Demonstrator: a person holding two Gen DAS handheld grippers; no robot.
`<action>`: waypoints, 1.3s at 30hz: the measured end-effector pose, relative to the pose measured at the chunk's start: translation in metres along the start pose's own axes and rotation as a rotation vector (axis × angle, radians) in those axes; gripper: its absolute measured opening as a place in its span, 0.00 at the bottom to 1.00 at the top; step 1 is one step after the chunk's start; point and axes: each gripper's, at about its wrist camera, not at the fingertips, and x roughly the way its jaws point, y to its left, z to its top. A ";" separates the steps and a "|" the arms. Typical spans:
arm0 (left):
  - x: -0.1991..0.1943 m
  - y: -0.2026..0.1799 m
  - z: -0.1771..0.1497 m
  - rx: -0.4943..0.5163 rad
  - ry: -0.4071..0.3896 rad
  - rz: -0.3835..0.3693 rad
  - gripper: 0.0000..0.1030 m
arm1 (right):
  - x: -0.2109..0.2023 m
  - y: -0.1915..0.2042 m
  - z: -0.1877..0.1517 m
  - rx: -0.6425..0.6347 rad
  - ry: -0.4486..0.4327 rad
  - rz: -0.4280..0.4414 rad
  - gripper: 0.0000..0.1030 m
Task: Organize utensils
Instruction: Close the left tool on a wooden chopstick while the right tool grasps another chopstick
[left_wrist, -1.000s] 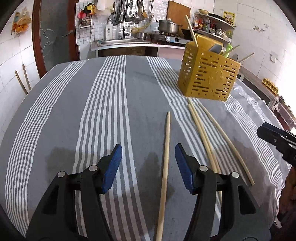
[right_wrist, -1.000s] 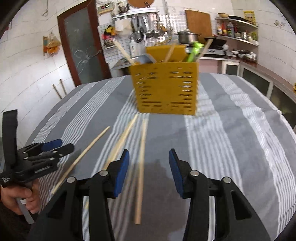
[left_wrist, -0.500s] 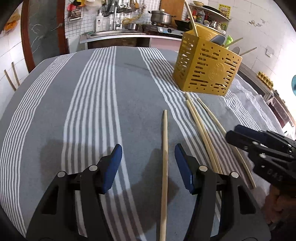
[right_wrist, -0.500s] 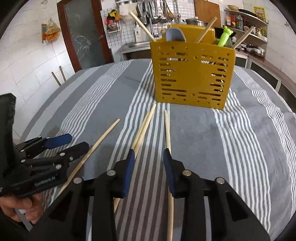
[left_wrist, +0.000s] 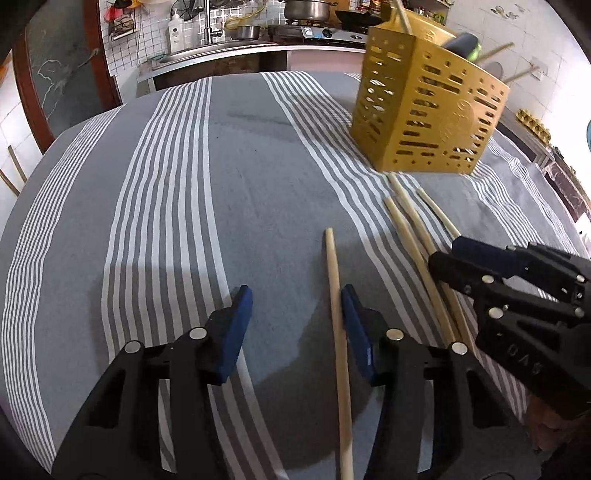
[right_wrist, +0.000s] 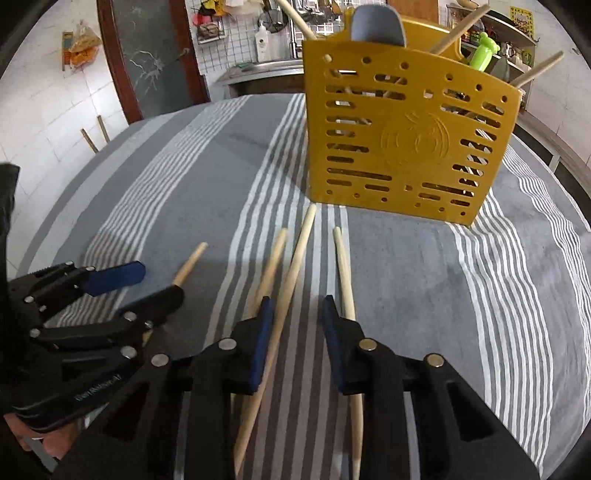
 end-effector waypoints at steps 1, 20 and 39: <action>0.001 0.001 0.002 -0.001 0.000 0.000 0.46 | 0.004 0.000 0.002 0.000 0.006 -0.012 0.26; 0.019 0.004 0.027 0.012 0.012 0.016 0.41 | 0.043 0.009 0.046 -0.049 0.050 -0.040 0.16; 0.012 -0.002 0.013 0.016 0.052 0.022 0.27 | 0.032 0.003 0.027 -0.045 0.088 -0.023 0.08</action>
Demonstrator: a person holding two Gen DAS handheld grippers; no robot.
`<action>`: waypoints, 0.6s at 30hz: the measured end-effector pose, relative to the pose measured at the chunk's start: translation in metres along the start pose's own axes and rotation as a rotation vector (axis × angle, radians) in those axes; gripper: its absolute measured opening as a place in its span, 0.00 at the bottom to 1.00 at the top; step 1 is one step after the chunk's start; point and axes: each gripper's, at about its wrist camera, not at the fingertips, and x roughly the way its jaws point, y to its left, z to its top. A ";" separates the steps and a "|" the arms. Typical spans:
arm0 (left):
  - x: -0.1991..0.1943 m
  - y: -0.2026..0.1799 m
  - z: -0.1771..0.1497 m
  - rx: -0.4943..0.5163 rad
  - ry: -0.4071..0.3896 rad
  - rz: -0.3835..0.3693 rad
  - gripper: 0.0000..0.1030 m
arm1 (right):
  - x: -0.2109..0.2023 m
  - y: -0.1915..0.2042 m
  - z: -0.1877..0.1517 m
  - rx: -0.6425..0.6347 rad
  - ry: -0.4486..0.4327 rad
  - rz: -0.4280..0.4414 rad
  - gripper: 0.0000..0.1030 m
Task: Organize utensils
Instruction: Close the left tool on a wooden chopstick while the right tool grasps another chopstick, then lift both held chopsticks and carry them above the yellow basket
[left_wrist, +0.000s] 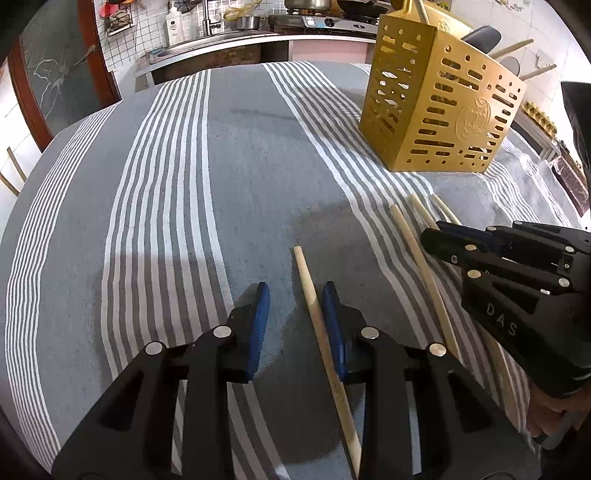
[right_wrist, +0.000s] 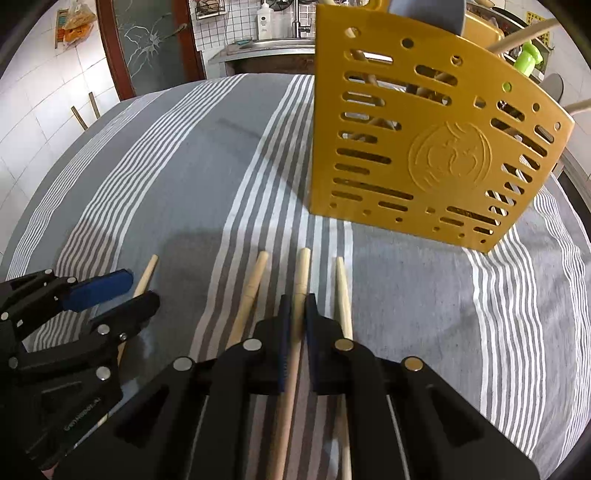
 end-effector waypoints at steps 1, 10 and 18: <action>0.000 0.001 0.001 -0.001 0.004 -0.001 0.27 | 0.001 0.000 0.001 0.002 0.002 0.003 0.08; 0.000 0.003 0.006 -0.056 -0.004 0.005 0.08 | -0.004 -0.007 -0.001 0.020 -0.005 0.056 0.05; -0.011 0.011 0.010 -0.101 -0.034 -0.036 0.04 | -0.031 -0.016 -0.001 0.018 -0.072 0.130 0.05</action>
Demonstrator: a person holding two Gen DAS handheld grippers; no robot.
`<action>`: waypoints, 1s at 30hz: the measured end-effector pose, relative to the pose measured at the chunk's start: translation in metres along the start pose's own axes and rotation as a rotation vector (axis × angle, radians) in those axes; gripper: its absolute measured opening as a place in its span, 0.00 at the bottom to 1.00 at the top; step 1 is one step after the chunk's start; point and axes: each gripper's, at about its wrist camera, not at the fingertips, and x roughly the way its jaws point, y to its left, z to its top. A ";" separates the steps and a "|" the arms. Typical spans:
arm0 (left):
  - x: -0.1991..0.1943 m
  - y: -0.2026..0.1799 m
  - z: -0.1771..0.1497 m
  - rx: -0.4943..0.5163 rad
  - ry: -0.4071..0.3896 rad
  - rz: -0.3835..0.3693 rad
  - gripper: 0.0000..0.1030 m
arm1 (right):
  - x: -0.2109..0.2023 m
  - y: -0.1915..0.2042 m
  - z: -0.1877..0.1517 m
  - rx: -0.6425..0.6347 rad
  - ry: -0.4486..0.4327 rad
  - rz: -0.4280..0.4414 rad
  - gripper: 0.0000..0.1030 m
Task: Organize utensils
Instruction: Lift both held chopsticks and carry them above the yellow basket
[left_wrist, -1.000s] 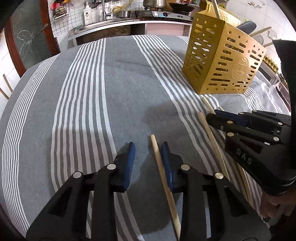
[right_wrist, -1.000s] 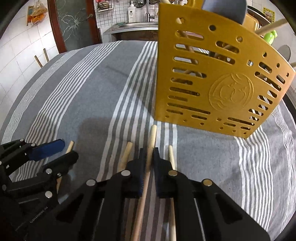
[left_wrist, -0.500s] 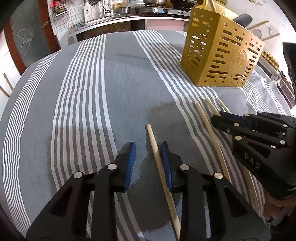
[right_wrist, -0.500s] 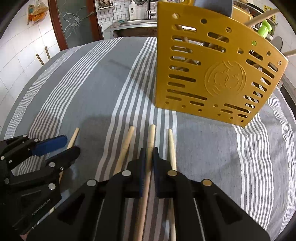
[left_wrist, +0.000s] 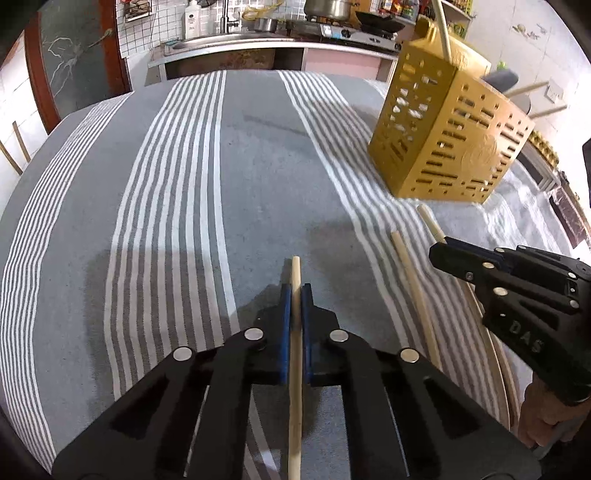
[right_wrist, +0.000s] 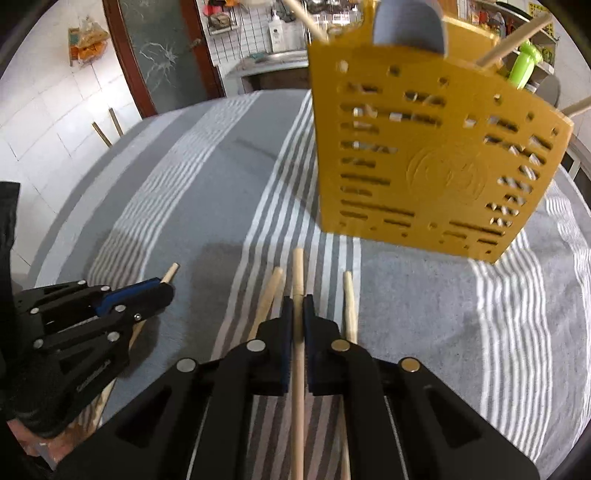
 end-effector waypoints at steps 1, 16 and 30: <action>-0.003 0.000 0.001 -0.001 -0.007 -0.002 0.04 | -0.005 -0.001 0.001 -0.001 -0.011 0.000 0.05; -0.086 -0.028 0.016 0.014 -0.215 -0.042 0.04 | -0.099 -0.023 0.009 -0.013 -0.275 0.107 0.06; -0.134 -0.073 0.019 0.035 -0.321 -0.024 0.04 | -0.163 -0.048 -0.002 -0.041 -0.441 0.150 0.06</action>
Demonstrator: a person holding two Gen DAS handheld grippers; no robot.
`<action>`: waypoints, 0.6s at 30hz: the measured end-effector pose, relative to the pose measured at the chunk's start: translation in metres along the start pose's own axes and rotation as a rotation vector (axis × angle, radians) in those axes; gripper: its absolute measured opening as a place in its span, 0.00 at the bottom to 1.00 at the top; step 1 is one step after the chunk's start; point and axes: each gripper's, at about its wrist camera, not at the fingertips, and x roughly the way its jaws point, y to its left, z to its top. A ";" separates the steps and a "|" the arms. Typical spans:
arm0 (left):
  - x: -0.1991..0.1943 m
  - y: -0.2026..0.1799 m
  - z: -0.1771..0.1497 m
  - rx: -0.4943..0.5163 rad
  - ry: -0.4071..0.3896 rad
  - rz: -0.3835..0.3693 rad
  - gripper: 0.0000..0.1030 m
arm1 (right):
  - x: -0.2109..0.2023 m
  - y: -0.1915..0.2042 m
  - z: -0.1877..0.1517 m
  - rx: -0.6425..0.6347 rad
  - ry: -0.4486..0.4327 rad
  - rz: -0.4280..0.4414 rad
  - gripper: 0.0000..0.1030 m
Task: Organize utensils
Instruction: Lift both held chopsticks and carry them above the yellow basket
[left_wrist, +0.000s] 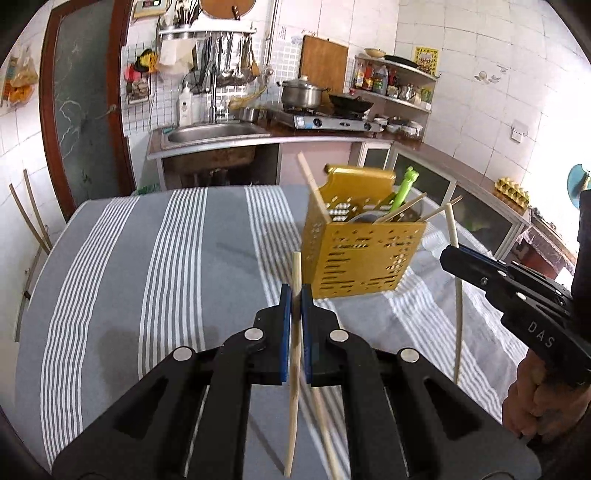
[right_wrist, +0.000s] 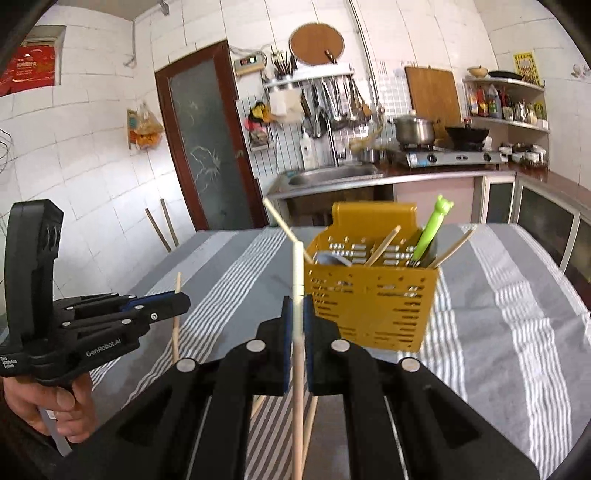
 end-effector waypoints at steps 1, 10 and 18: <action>-0.004 -0.006 0.002 0.004 -0.011 -0.001 0.04 | -0.004 -0.003 0.000 -0.003 -0.009 0.001 0.06; -0.028 -0.050 0.024 0.036 -0.081 -0.014 0.04 | -0.038 -0.028 0.020 -0.030 -0.100 0.012 0.06; -0.037 -0.069 0.051 0.059 -0.134 -0.009 0.04 | -0.059 -0.042 0.052 -0.047 -0.209 -0.016 0.06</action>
